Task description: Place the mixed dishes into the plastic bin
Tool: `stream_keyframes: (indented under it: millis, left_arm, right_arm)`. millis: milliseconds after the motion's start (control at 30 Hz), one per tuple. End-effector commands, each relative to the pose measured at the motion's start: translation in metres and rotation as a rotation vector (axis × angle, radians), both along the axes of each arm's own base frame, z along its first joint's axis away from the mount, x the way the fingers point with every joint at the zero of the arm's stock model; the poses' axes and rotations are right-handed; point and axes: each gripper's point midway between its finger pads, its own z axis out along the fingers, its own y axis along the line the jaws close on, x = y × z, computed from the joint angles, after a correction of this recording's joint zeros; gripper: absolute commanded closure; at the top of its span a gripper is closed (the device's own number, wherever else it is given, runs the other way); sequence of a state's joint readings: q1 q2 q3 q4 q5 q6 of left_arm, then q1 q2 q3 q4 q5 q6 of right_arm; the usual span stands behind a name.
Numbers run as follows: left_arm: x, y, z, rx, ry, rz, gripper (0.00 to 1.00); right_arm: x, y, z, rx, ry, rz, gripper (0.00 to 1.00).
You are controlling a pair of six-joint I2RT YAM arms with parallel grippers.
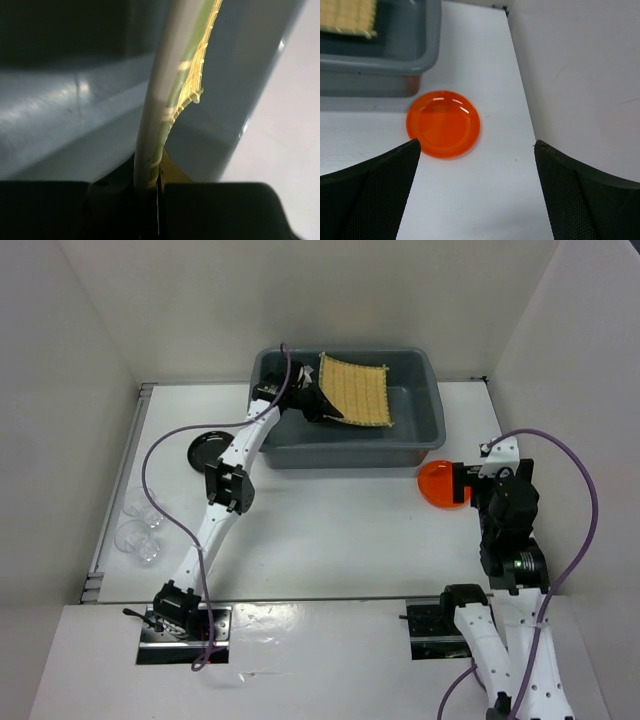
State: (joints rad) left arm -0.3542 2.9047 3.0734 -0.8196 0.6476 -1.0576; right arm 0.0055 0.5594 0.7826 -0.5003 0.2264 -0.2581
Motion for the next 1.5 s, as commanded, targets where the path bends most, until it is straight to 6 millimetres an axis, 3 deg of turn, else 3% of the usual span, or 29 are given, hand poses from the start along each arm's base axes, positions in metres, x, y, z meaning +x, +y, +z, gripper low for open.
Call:
stream_keyframes:
  millis: [0, 200, 333, 500, 533, 567, 633, 733, 800, 900, 1000, 1033, 1100, 1133, 1167, 1233, 1300, 1333, 1367, 1400, 1467]
  left_arm:
    - [0.008, -0.02, 0.031, -0.136, -0.103, -0.039, 1.0]
    - [0.001, -0.058, 0.003, -0.219, -0.034, -0.06, 1.0]
    - [-0.006, -0.072, -0.019, -0.234, 0.009, -0.072, 1.0]
    - [-0.006, -0.073, -0.03, -0.242, 0.042, -0.069, 1.0]
    - [-0.006, -0.073, -0.03, -0.239, 0.034, -0.073, 0.95]
    - [-0.006, -0.073, -0.03, -0.239, 0.034, -0.073, 0.81]
    - [-0.007, -0.073, -0.025, -0.236, 0.024, -0.077, 0.62]
    - [-0.007, -0.071, -0.022, -0.218, 0.009, -0.075, 0.14]
    - [-0.004, -0.064, -0.014, -0.213, 0.003, -0.068, 0.0]
    - [-0.004, -0.059, -0.002, -0.166, -0.026, -0.048, 0.0]
    - [0.005, -0.03, 0.01, -0.047, -0.044, 0.042, 0.0]
    - [0.009, -0.021, 0.01, 0.017, -0.072, 0.077, 0.0]
    - [0.008, 0.004, 0.022, 0.088, -0.063, 0.119, 0.0]
    - [0.004, 0.013, 0.018, 0.142, -0.047, 0.137, 0.0]
    - [0.006, 0.027, 0.033, 0.173, -0.091, 0.145, 0.0]
    - [0.005, 0.043, 0.039, 0.235, -0.11, 0.163, 0.0]
    - [-0.001, 0.064, 0.048, 0.346, -0.147, 0.185, 0.0]
    - [-0.011, 0.067, 0.061, 0.389, -0.168, 0.186, 0.0]
    - [-0.009, 0.081, 0.065, 0.466, -0.209, 0.211, 0.0]
    - [-0.015, 0.082, 0.073, 0.497, -0.231, 0.21, 0.0]
    - [-0.025, 0.095, 0.099, 0.579, -0.301, 0.222, 0.0]
  right_arm:
    - [0.004, 0.009, 0.027, -0.017, -0.138, 0.042, 0.01]
    - [0.016, 0.009, 0.01, -0.025, -0.061, 0.035, 0.01]
    - [0.018, 0.009, 0.007, -0.025, -0.051, 0.035, 0.01]
    - [0.019, 0.01, 0.001, -0.026, -0.032, 0.035, 0.01]
    - [0.019, 0.01, 0.001, -0.026, -0.032, 0.035, 0.01]
    - [0.02, 0.01, 0.003, -0.026, -0.041, 0.035, 0.01]
    - [0.02, 0.008, 0.003, -0.028, -0.041, 0.025, 0.01]
    - [0.021, 0.006, -0.001, -0.031, -0.034, 0.016, 0.01]
    - [0.021, 0.005, -0.001, -0.034, -0.034, 0.006, 0.01]
    - [0.022, -0.002, -0.003, -0.033, -0.037, -0.039, 0.01]
    - [0.027, -0.009, -0.012, -0.025, -0.009, -0.099, 0.01]
    - [0.03, 0.0, -0.017, -0.013, 0.033, -0.043, 0.01]
    - [0.037, 0.001, -0.027, -0.019, 0.101, -0.03, 0.01]
    - [0.038, -0.001, -0.021, -0.01, 0.114, -0.042, 0.01]
    - [0.04, -0.005, -0.019, -0.01, 0.133, -0.056, 0.01]
    - [0.052, -0.005, -0.008, -0.002, 0.166, -0.045, 0.01]
    - [0.057, 0.0, -0.005, 0.005, 0.195, -0.004, 0.01]
    - [0.065, 0.002, -0.005, 0.009, 0.219, 0.004, 0.01]
    - [0.067, -0.006, -0.011, 0.024, 0.245, -0.023, 0.01]
    - [0.072, -0.013, -0.016, 0.046, 0.263, -0.046, 0.01]
    - [0.079, -0.032, -0.055, 0.126, 0.401, -0.06, 0.01]
